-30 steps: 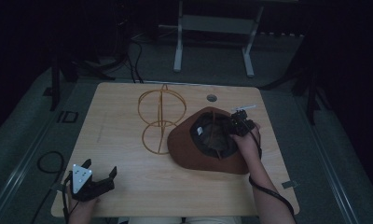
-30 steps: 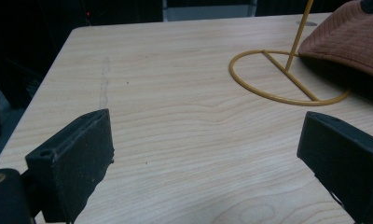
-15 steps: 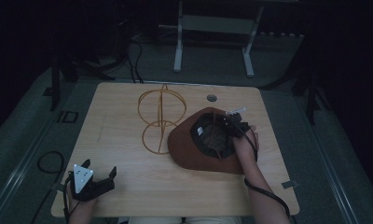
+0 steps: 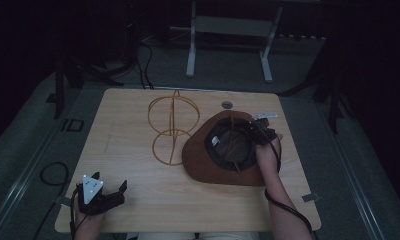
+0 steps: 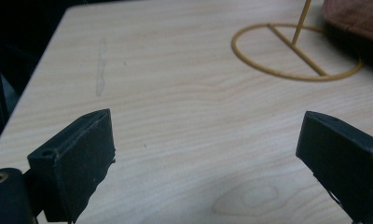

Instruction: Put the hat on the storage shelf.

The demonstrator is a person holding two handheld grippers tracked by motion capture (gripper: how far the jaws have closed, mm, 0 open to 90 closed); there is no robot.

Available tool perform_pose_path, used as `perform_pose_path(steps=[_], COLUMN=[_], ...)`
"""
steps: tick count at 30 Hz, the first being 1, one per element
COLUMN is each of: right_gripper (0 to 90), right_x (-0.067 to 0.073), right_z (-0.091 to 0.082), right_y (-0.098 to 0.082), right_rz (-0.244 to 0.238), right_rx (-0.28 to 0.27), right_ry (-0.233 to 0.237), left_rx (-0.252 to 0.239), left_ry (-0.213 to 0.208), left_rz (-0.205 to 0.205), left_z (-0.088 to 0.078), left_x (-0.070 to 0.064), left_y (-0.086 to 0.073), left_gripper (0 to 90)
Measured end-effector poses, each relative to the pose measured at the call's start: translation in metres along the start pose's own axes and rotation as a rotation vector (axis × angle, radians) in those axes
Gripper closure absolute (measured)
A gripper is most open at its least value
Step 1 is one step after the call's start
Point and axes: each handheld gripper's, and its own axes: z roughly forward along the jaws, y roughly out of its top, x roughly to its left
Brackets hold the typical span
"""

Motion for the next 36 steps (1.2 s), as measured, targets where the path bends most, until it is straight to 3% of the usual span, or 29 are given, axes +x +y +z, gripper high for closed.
perform_pose_path(steps=[3, 8, 11, 17, 25, 33, 36], right_gripper=[84.5, 84.6, 84.5, 84.5, 84.5, 84.5, 84.4], right_x=[-0.003, -0.007, -0.013, -0.019, -0.027, -0.031, -0.034], right_z=[-0.014, -0.033, -0.053, -0.082, -0.094, -0.100, -0.101], right_y=[0.004, 0.009, 0.013, 0.016, 0.010, 0.003, -0.001], right_rz=[0.031, 0.052, 0.082, 0.107, 0.130, 0.131, 0.140], right_rx=[-0.043, -0.095, -0.144, -0.223, -0.241, -0.245, -0.245], right_ry=[0.026, 0.049, 0.071, 0.082, 0.086, 0.081, 0.080], left_rx=[0.036, 0.066, 0.083, 0.149, 0.245, 0.266, 0.279], left_ry=[-0.059, -0.093, -0.122, -0.209, -0.298, -0.353, -0.398], left_rz=[0.005, 0.012, 0.027, 0.073, 0.145, 0.192, 0.222], left_z=[-0.001, 0.000, 0.002, 0.008, 0.023, 0.036, 0.044], left_x=[0.000, -0.004, -0.007, -0.021, -0.049, -0.071, -0.089], left_y=[0.001, 0.003, 0.005, 0.008, 0.017, 0.032, 0.045], left_gripper=[5.7, 7.0, 7.6, 9.8, 11.5, 13.3, 14.4])
